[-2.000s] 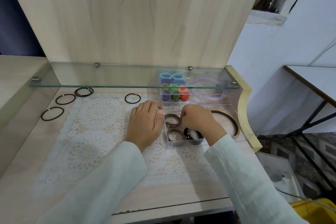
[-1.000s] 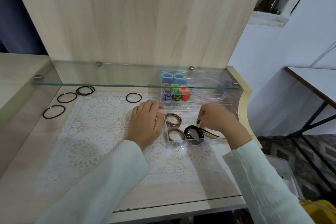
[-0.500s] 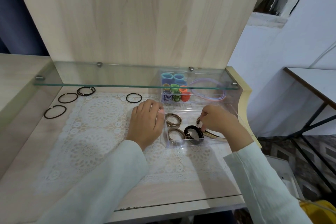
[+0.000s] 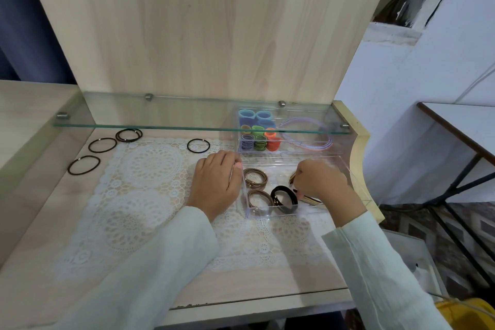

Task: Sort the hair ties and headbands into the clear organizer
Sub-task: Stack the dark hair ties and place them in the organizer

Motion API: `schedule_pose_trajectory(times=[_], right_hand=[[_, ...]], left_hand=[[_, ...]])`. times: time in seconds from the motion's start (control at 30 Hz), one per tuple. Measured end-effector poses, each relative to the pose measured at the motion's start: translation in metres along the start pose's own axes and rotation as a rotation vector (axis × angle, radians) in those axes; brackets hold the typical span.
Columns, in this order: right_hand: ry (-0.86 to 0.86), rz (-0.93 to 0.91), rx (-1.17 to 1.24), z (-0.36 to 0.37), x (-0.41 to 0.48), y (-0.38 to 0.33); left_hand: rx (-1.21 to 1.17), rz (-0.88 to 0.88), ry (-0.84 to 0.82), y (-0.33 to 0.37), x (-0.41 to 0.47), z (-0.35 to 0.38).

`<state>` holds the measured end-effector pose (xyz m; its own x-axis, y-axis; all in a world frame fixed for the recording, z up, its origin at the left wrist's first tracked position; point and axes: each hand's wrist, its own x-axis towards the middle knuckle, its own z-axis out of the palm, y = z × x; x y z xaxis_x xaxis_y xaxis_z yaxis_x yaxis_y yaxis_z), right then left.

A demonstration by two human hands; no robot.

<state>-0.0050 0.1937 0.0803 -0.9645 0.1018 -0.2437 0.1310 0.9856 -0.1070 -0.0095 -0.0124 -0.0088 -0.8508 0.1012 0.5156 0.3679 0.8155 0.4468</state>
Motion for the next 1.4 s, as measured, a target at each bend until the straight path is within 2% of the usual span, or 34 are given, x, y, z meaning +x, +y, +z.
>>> schedule_pose_trajectory(times=[0.17,0.33,0.43,0.53,0.63,0.77,0.87,0.97,1.07,1.2,1.4], right_hand=[[0.041,0.022,0.011,0.001,-0.003,0.004],[0.228,0.01,0.102,0.008,-0.012,0.002],[0.375,-0.011,0.263,0.018,-0.019,-0.008],[0.484,-0.166,0.462,0.03,-0.025,-0.025],[0.433,-0.341,0.554,0.041,-0.033,-0.053],[0.463,-0.568,0.464,0.06,-0.043,-0.092],[0.383,-0.627,0.4,0.073,-0.042,-0.117],[0.259,-0.628,0.285,0.085,-0.035,-0.138],[0.179,-0.564,0.203,0.094,-0.023,-0.154],[0.133,-0.468,0.183,0.101,0.0,-0.171],[0.222,-0.402,0.109,0.102,0.028,-0.181]], left_hand=[[-0.084,-0.008,-0.122,-0.004,0.005,0.003],[-0.193,-0.065,-0.266,-0.003,0.013,-0.007],[-0.223,-0.09,-0.366,-0.002,0.014,-0.018],[-0.171,-0.105,-0.328,-0.01,0.007,-0.025],[0.029,-0.098,-0.228,-0.03,-0.003,-0.029],[0.234,-0.291,-0.185,-0.062,-0.018,-0.046],[0.345,-0.406,-0.112,-0.094,-0.028,-0.068],[0.419,-0.585,-0.017,-0.127,-0.033,-0.094],[0.385,-0.709,-0.041,-0.143,-0.034,-0.104],[0.363,-0.694,-0.042,-0.14,-0.034,-0.097],[0.377,-0.754,0.028,-0.143,-0.037,-0.096]])
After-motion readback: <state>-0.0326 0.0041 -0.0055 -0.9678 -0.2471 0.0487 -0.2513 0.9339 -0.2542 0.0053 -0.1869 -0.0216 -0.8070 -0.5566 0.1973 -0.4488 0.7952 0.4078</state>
